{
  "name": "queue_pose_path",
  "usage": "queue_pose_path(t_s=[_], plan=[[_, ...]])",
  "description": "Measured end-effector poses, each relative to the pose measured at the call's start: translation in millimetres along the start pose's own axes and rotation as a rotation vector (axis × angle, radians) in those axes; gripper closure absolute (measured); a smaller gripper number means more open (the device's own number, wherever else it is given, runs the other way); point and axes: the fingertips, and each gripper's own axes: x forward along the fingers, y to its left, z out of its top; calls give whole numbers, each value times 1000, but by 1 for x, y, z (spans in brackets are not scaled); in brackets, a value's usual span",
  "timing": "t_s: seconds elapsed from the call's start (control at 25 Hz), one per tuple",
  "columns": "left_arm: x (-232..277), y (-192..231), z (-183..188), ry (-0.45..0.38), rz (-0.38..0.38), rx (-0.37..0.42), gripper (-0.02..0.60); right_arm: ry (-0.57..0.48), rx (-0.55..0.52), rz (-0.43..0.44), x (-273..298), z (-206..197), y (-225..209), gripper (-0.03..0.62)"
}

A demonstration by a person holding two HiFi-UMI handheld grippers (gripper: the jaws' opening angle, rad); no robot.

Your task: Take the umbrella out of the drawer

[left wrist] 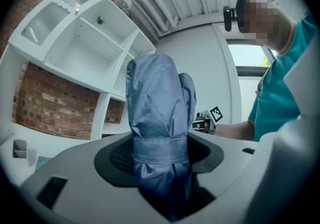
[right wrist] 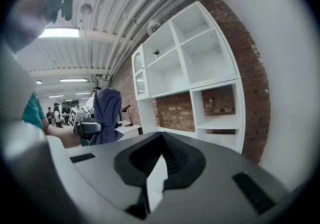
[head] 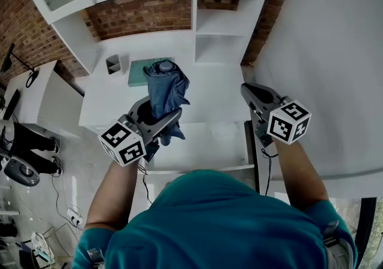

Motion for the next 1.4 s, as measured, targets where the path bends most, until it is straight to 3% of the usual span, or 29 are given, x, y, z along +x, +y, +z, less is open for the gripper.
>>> queue_pose_path(t_s=[0.32,0.6,1.4], plan=[[-9,-3,36,-85,6,-13,311,-33,-17,4,-4,23,5,572],[-10,-1,51,-109,15,1,311,-44,-24,2,-3,31,4,572],[-18,-15,48,-101,7,11,311,-28,-70,5,-9,24,19,574]])
